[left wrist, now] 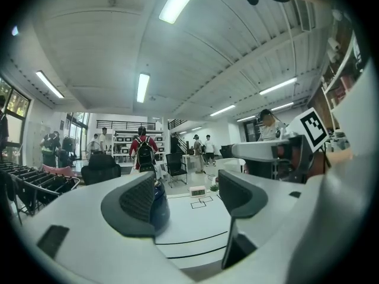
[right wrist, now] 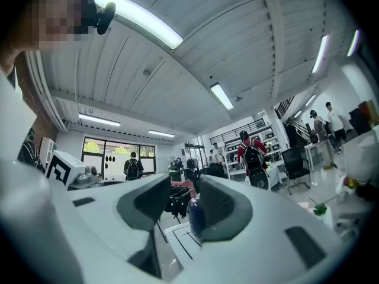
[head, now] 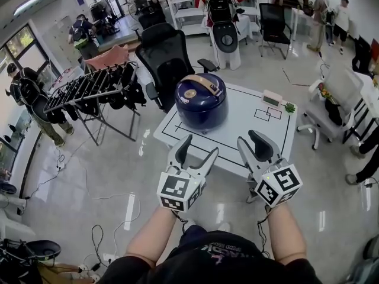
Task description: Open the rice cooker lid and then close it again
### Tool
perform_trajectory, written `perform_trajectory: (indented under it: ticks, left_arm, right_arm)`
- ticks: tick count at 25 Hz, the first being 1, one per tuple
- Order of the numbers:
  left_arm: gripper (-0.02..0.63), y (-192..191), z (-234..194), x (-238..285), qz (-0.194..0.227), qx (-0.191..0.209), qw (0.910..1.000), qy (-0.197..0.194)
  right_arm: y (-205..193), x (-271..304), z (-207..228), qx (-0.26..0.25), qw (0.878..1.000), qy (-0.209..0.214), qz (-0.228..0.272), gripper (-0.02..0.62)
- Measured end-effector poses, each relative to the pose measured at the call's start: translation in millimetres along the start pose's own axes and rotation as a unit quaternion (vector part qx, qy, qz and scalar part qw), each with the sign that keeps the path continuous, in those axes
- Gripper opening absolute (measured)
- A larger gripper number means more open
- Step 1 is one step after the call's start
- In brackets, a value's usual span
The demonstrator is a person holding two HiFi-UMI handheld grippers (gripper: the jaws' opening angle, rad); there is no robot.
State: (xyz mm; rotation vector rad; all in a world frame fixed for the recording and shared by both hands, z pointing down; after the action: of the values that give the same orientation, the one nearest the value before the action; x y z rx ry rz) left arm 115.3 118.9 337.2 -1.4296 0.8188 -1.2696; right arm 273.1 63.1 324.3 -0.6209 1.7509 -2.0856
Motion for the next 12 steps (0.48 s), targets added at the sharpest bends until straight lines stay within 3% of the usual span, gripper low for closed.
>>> perform_trajectory:
  ticks: [12]
  left_arm:
    - [0.325,12.7,-13.2,21.5,0.003,0.010,0.9999,0.002]
  right_arm:
    - [2.3,8.4,23.6,0.012,1.000,-0.011,0.011,0.141]
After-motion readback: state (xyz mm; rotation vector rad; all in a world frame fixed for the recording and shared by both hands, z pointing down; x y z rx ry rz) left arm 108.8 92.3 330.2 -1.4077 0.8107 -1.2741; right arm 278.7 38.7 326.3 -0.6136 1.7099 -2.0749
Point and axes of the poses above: the fingertips, and each gripper's own axes: x forward along the fingers, z to its right, y out of its top, the point moved 5 cm from there along -x, backward along the fingers, and after that the axes turned 13 degrees about -z, right-handed, at the moved point
